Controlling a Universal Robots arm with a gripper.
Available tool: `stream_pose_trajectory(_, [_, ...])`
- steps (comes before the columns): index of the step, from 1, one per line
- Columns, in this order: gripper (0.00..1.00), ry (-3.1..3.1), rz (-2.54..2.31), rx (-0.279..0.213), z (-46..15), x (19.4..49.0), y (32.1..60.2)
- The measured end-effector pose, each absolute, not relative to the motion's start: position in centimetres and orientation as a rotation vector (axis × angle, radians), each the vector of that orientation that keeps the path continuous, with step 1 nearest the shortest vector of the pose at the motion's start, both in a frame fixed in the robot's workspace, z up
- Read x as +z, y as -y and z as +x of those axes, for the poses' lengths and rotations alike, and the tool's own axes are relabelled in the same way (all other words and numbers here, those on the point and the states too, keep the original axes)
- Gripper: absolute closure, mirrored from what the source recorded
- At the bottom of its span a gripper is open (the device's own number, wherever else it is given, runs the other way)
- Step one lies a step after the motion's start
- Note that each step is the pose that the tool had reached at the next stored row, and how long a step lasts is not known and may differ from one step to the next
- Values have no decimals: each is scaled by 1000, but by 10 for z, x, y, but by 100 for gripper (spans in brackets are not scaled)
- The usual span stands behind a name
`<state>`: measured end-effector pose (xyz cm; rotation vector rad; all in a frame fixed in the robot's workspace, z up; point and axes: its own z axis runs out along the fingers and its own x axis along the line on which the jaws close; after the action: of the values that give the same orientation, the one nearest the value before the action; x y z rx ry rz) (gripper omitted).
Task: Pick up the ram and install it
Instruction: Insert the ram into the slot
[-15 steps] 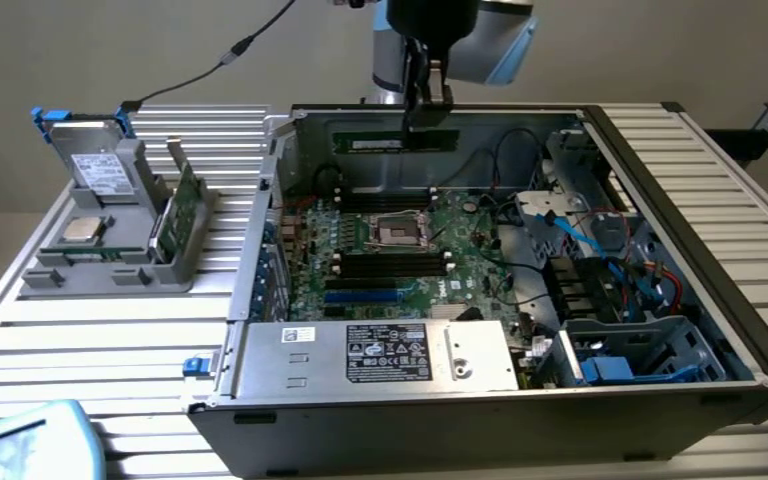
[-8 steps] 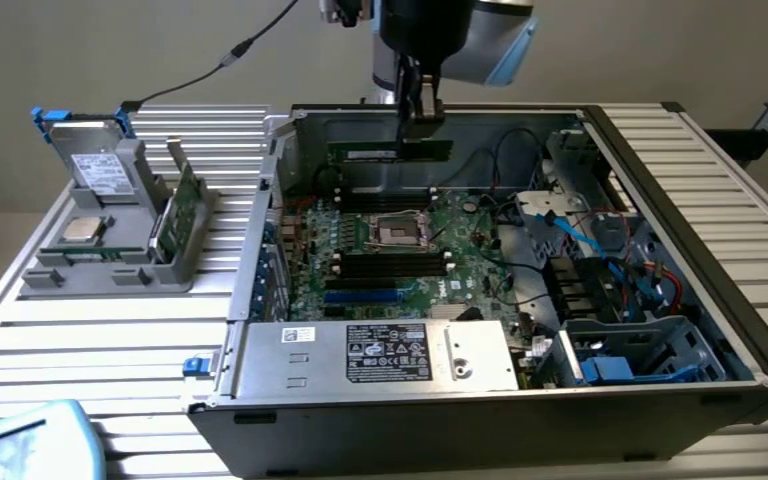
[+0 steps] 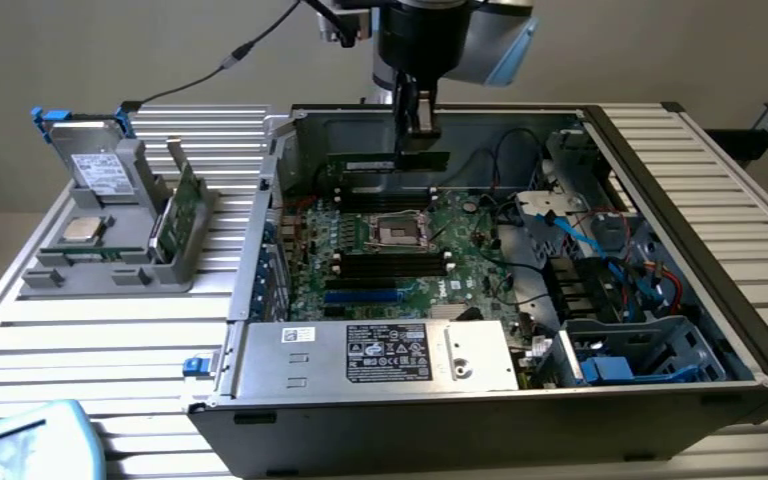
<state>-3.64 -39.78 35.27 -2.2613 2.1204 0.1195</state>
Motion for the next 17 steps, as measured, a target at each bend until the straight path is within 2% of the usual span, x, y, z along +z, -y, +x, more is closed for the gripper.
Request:
stream_pose_trajectory(6, [86, -2131, -2261, 106, -39, 344, 398])
stream_pose_trajectory(12, [86, -2166, -2256, 65, -40, 340, 398])
stream_pose_trajectory(17, [86, -2174, -2252, 62, -29, 333, 398])
